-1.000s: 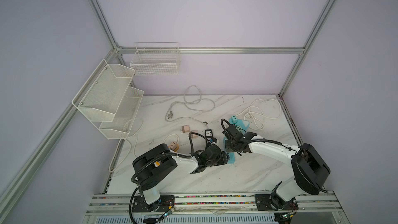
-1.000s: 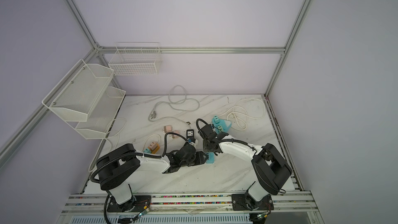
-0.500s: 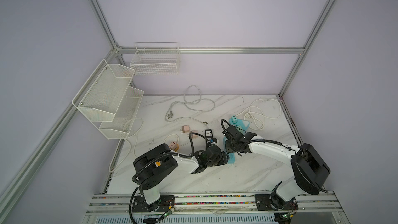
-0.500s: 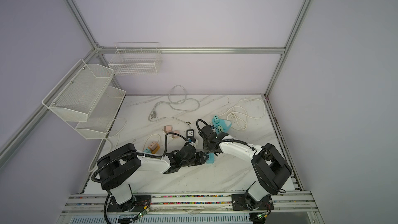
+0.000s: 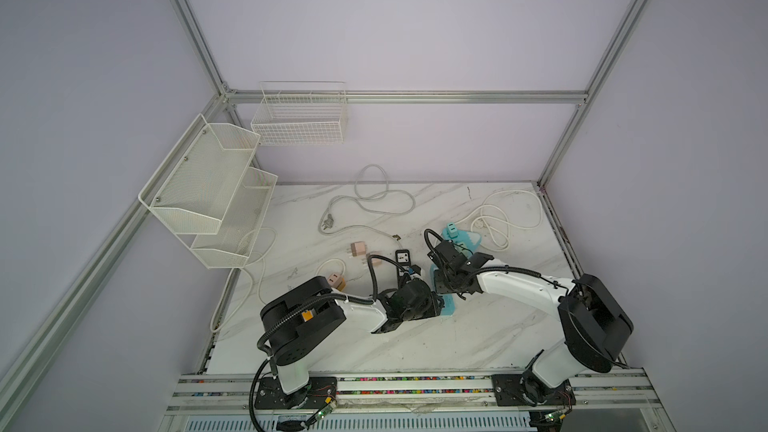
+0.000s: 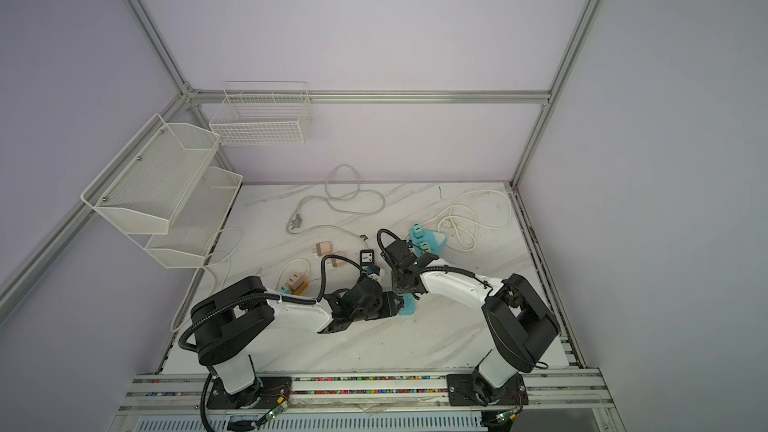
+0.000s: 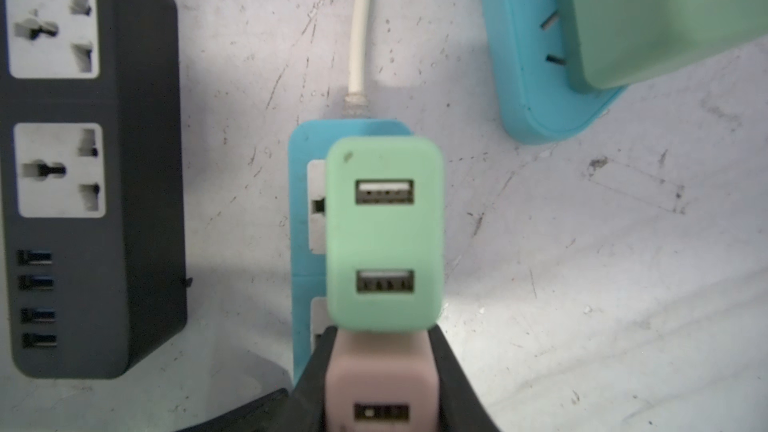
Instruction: Pull the plug off the socket
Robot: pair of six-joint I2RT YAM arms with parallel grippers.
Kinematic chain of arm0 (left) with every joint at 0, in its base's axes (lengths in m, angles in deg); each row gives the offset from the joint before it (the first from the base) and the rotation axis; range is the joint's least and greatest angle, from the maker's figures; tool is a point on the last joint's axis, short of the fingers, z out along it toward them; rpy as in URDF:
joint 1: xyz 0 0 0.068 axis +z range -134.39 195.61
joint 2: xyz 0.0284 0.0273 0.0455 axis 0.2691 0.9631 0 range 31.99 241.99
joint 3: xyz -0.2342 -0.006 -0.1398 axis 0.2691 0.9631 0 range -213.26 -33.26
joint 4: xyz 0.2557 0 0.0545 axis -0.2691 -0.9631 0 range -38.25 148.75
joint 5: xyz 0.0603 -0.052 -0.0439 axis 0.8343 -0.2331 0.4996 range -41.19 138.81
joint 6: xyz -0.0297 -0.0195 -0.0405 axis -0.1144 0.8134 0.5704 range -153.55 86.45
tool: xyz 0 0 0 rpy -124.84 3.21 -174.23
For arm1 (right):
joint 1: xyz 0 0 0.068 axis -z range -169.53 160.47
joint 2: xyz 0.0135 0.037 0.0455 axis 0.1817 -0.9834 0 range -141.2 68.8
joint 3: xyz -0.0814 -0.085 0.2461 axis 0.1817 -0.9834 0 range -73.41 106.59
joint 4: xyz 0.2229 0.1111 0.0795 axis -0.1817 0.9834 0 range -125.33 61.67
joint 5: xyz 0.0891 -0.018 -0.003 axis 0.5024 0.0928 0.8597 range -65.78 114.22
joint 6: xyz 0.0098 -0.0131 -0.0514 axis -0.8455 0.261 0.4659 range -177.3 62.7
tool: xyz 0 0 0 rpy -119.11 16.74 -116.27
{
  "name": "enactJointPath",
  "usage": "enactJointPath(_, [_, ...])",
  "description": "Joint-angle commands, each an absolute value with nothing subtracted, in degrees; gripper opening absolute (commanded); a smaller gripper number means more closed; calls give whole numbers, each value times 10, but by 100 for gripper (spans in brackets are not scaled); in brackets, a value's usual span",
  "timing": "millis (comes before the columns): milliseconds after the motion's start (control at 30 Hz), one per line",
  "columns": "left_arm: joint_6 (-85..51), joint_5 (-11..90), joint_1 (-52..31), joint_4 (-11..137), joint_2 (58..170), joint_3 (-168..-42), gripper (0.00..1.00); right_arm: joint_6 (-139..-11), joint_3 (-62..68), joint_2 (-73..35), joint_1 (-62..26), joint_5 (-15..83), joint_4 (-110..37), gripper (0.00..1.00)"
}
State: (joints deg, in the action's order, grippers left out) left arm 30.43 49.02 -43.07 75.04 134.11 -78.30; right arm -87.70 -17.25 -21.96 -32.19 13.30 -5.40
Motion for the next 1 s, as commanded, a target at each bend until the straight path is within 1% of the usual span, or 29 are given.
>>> enactJointPath(0, [300,509,-439,637,1370,-795,40,-892,-153,-223,-322,113,-37,23])
enactJointPath(267, [296,506,-439,636,1375,-800,40,-886,-155,-205,-321,88,-22,23])
enactJointPath(433, [296,507,-439,635,1371,-798,40,-881,-152,-200,-321,132,-42,21])
enactJointPath(667, [297,507,-439,629,1367,-797,40,-884,-158,-184,-320,84,-22,21])
enactJointPath(967, [287,507,-439,624,1355,-806,40,-882,-149,-156,-320,86,-11,20])
